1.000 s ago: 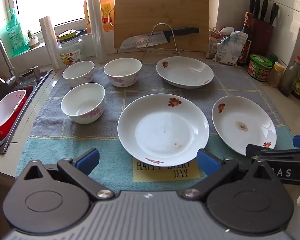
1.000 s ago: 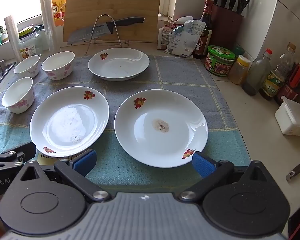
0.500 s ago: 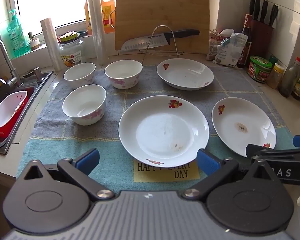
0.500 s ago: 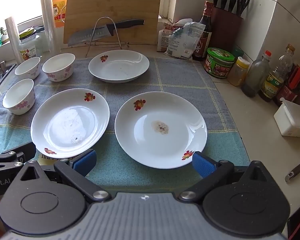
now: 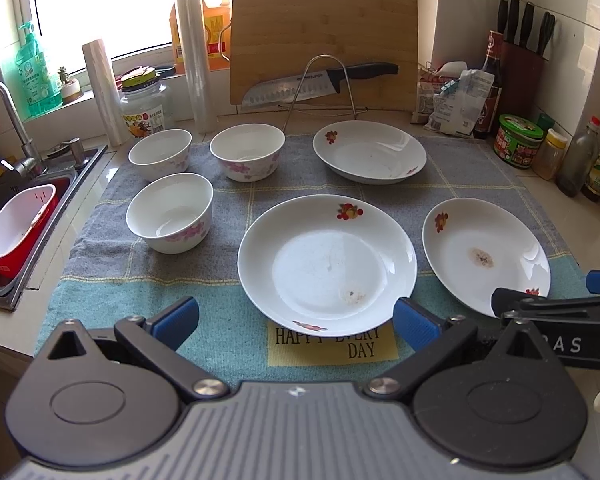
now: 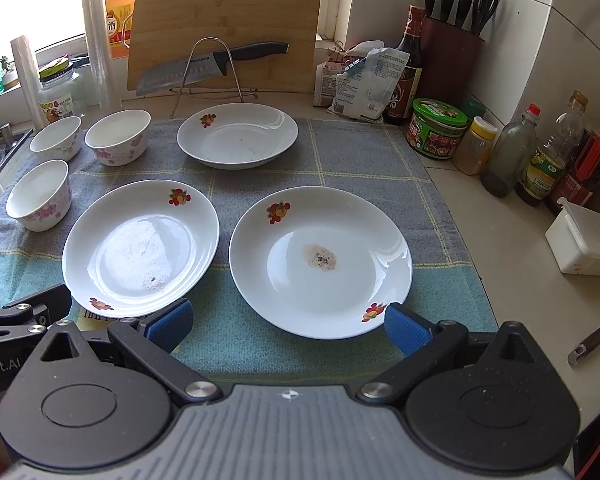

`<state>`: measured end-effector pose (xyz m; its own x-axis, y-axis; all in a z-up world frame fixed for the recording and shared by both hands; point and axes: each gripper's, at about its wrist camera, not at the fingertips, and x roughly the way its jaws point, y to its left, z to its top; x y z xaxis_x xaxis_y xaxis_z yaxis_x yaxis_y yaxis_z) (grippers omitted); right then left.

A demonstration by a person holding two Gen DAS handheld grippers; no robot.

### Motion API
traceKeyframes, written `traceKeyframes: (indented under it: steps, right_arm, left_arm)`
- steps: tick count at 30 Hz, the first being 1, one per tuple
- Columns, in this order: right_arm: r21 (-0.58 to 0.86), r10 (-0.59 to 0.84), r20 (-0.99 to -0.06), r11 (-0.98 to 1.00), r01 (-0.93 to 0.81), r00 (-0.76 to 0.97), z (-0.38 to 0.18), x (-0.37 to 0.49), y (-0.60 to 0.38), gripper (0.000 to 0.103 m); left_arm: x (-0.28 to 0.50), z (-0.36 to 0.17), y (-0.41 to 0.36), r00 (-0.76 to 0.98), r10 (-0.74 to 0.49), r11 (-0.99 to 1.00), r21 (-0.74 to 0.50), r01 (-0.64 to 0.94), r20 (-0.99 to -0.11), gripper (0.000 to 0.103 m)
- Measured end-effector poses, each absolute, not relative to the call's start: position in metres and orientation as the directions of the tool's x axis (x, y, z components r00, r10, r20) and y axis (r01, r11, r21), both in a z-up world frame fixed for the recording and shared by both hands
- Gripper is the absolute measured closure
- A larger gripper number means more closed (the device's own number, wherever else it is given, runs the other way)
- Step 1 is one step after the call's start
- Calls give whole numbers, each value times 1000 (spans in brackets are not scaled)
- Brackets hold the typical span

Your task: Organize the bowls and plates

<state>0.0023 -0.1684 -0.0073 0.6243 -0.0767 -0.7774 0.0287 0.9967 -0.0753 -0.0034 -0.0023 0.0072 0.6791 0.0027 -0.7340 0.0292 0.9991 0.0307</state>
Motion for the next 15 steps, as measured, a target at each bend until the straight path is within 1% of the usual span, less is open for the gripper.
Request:
traceKeyframes:
  steps: [15]
  right_arm:
    - [-77, -79, -775, 997, 30, 627, -7, 2, -169, 0]
  left_arm:
    - [-4, 8, -2, 680, 2, 999, 31, 31, -733, 1]
